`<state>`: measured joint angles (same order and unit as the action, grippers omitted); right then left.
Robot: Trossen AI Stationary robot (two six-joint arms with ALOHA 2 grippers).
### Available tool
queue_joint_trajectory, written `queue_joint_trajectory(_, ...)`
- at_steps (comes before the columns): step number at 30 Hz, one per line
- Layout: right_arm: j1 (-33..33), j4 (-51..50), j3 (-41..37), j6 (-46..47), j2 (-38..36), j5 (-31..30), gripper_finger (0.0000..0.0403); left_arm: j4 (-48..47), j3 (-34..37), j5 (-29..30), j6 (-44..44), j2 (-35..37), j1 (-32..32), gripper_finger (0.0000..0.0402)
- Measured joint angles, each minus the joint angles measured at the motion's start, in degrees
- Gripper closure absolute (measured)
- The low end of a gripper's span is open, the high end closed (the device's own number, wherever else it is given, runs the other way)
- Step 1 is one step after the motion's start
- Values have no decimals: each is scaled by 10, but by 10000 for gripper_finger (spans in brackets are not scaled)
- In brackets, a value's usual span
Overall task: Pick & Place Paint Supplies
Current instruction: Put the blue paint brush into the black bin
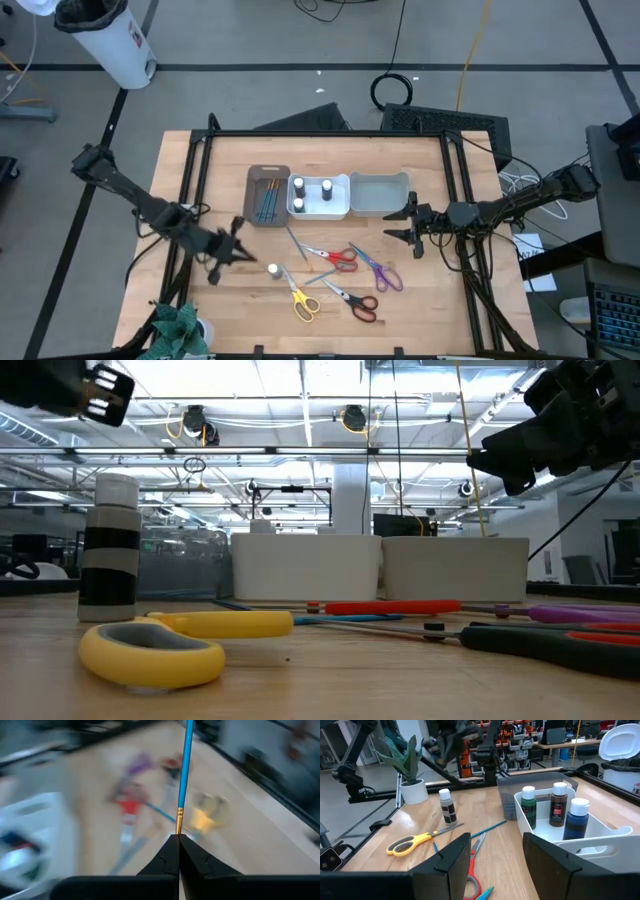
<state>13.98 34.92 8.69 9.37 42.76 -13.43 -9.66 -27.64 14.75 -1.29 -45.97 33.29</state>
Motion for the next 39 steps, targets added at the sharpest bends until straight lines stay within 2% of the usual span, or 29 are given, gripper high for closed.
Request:
queue_joint_trajectory(6,0,1,0,0,0,0,232,2,0,143,74,35,-42,401)
queue_joint_trajectory(12,0,0,0,0,0,0,232,-6,0,183,154,21,-95,401)
queue_joint_trajectory(22,0,0,0,0,0,0,232,-156,-1,320,414,-14,-118,401)
queue_joint_trajectory(25,0,0,0,0,0,0,232,-205,-1,330,492,-14,-121,401)
queue_joint_trajectory(29,0,0,0,0,0,0,232,-249,-1,334,548,-16,-122,401)
queue_joint_trajectory(39,0,0,0,0,0,0,232,-238,-1,333,586,-81,-139,401)
